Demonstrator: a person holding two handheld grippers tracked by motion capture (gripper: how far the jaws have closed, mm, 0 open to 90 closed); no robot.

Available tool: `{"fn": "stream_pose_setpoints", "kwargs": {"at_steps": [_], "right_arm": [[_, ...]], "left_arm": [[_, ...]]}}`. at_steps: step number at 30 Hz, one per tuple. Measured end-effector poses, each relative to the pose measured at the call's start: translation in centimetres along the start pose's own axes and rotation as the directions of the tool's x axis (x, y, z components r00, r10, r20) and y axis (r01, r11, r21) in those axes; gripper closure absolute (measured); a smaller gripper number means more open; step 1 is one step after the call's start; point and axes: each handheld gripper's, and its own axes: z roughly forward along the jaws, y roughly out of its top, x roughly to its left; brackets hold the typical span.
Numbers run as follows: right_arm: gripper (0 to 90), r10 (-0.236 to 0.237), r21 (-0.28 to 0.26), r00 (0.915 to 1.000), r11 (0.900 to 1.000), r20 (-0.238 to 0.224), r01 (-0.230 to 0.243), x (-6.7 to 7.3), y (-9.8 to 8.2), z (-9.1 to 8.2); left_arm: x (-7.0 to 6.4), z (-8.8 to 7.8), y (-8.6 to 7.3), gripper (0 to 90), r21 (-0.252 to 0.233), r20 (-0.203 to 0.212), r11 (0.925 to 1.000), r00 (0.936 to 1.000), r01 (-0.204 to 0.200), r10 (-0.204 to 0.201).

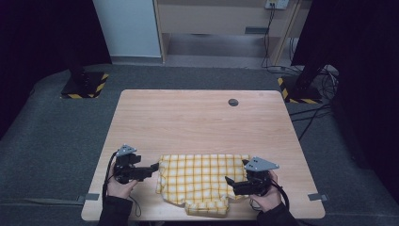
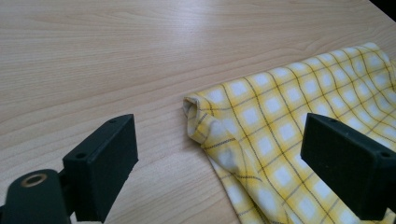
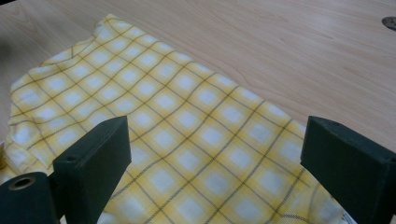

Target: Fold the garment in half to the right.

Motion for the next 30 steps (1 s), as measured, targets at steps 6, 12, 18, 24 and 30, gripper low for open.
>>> {"fn": "stream_pose_setpoints", "kwargs": {"at_steps": [6,12,18,24,30], "right_arm": [[8.4,-0.012,0.001,0.9999,1.0,-0.007,0.012,0.7,0.3,0.5],[8.5,-0.026,0.009,0.9994,1.0,-0.021,0.026,1.6,0.6,1.1],[8.6,-0.042,0.012,0.9983,0.999,-0.04,0.043,2.6,1.0,1.7],[8.6,-0.061,0.019,0.9963,0.998,-0.06,0.062,3.7,1.5,2.3],[8.8,-0.076,0.031,0.9941,0.996,-0.078,0.079,4.7,1.7,3.0]], "left_arm": [[0.1,0.5,0.3,8.9,0.008,0.009,1.0,1.0,0.0,0.0],[-0.1,1.1,0.7,9.1,0.007,0.018,0.9999,0.9998,-0.007,0.007],[-0.4,1.7,0.8,8.9,0.021,0.021,0.9996,0.9996,-0.02,0.02],[-0.5,1.7,0.8,8.0,0.017,0.016,0.9996,0.9996,-0.023,0.023],[-0.8,1.9,0.7,7.2,0.03,0.005,0.9991,0.9996,-0.03,0.03]]}}
